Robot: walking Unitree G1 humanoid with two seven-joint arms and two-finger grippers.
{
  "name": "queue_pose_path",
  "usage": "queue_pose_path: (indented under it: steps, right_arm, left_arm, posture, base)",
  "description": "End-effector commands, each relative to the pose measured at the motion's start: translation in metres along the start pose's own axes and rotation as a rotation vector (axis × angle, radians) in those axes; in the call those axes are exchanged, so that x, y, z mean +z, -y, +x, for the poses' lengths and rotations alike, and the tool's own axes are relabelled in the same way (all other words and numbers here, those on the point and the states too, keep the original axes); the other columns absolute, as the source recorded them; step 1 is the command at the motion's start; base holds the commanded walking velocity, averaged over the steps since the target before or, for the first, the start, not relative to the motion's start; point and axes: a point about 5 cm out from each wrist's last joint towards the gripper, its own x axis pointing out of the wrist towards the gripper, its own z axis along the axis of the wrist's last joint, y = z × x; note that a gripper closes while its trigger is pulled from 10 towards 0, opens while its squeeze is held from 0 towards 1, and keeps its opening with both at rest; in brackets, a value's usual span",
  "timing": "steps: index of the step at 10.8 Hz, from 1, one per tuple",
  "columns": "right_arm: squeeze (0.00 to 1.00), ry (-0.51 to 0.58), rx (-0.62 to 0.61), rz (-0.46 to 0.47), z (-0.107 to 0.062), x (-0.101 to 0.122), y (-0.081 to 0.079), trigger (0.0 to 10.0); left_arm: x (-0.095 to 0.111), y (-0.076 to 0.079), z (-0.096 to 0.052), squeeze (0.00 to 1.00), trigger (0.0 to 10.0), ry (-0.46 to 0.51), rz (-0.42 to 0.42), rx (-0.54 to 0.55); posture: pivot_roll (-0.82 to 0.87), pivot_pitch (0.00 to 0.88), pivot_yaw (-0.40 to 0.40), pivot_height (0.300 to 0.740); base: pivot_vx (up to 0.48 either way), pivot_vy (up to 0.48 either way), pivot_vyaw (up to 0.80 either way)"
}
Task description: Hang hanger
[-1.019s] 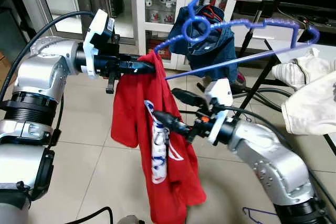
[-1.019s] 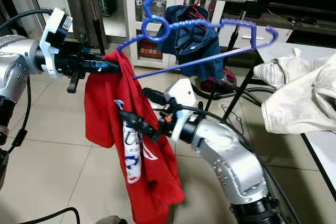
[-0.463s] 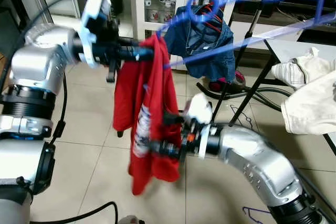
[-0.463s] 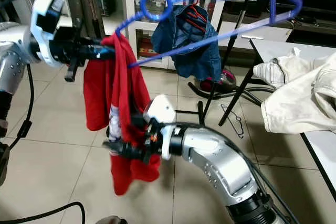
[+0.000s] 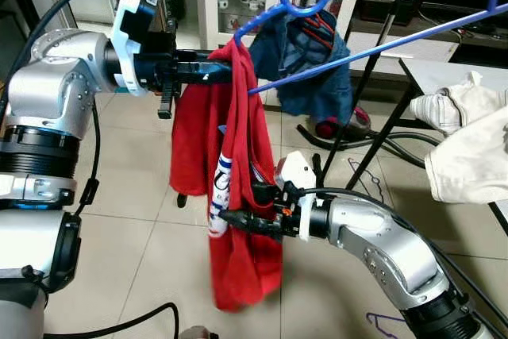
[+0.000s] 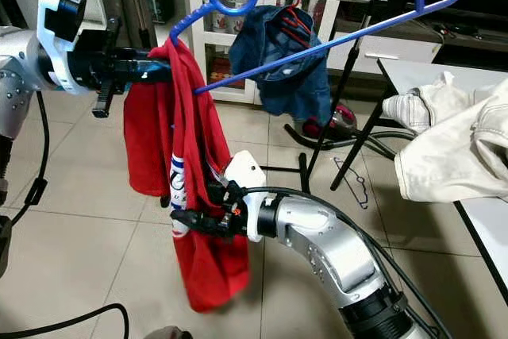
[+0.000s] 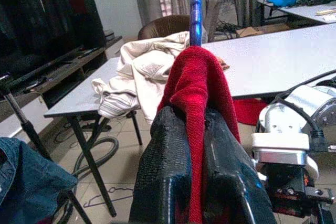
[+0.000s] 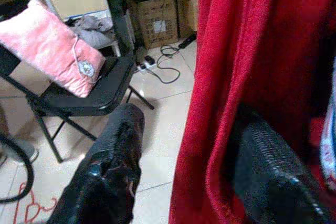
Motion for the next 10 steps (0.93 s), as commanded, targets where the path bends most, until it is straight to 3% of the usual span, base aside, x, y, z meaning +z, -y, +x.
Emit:
queue_pose_path:
  steps: [1, 2, 7, 9, 10]
  right_arm:
    - [0.00, -0.006, 0.006, -0.015, -0.005, 0.000, 0.001, 0.0]
    - [0.00, -0.019, 0.015, -0.016, -0.008, -0.003, 0.000, 0.0]
    - [0.00, -0.146, 0.066, 0.054, -0.061, -0.028, -0.001, 0.0]
    - [0.00, -0.165, -0.133, 0.025, -0.089, -0.027, 0.029, 0.0]
    - [0.00, -0.141, -0.337, -0.020, -0.114, -0.016, 0.059, 0.0]
  left_arm:
    - [0.013, -0.001, -0.003, 0.00, 0.0, 0.017, 0.050, 0.008]
    - [0.013, -0.002, -0.005, 0.00, 0.0, 0.012, 0.051, 0.017]
    - [0.007, -0.002, -0.029, 0.00, 0.0, -0.040, 0.043, 0.099]
    - [-0.005, 0.009, -0.036, 0.00, 0.0, -0.084, 0.010, 0.087]
    - [-0.019, 0.022, -0.039, 0.00, 0.0, -0.105, -0.026, 0.081]
  posture:
    - [0.00, 0.017, -0.023, 0.740]
    - [0.00, 0.017, -0.023, 0.740]
    - [-0.01, 0.010, -0.026, 0.740]
    - [-0.01, 0.005, -0.026, 0.740]
    - [-0.02, 0.000, -0.026, 0.740]
  base:
    - [0.000, 0.000, 0.00]
    - [0.000, 0.000, 0.00]
    - [0.000, 0.000, 0.00]
    - [0.000, 0.000, 0.00]
    - [0.000, 0.000, 0.00]
